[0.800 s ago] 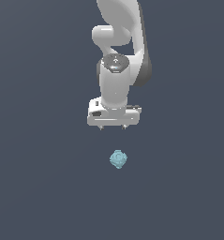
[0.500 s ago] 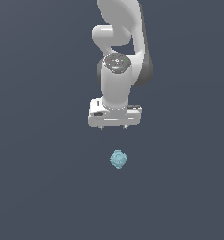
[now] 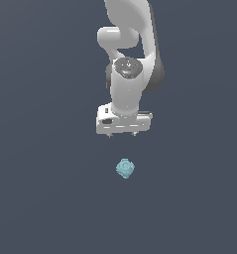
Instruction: Pick up the object and move it to a goal position.
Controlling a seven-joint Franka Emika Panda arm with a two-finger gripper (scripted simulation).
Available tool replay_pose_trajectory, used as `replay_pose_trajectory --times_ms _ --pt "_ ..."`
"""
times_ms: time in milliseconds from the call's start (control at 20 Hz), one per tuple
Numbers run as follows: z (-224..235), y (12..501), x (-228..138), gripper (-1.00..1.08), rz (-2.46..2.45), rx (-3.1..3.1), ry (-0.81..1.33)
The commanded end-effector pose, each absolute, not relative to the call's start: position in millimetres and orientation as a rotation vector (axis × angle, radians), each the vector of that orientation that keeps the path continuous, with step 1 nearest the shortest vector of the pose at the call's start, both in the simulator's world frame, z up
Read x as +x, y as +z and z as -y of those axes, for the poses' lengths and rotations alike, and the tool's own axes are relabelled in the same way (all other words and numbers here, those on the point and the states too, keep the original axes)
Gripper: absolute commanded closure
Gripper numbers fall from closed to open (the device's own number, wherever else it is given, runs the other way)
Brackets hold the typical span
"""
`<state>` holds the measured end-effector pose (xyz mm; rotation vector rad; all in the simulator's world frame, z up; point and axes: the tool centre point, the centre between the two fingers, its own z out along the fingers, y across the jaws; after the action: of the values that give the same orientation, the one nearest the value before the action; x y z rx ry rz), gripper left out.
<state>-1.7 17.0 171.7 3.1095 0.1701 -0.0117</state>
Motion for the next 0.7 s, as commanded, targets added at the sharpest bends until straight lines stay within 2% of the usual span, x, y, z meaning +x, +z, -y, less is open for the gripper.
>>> replay_pose_trajectory --times_ms 0,650 --pt "-17 171 0 -0.92 -0.153 3.111 -0.011" --pt "-20 152 25 -0.92 0.172 3.122 -0.008"
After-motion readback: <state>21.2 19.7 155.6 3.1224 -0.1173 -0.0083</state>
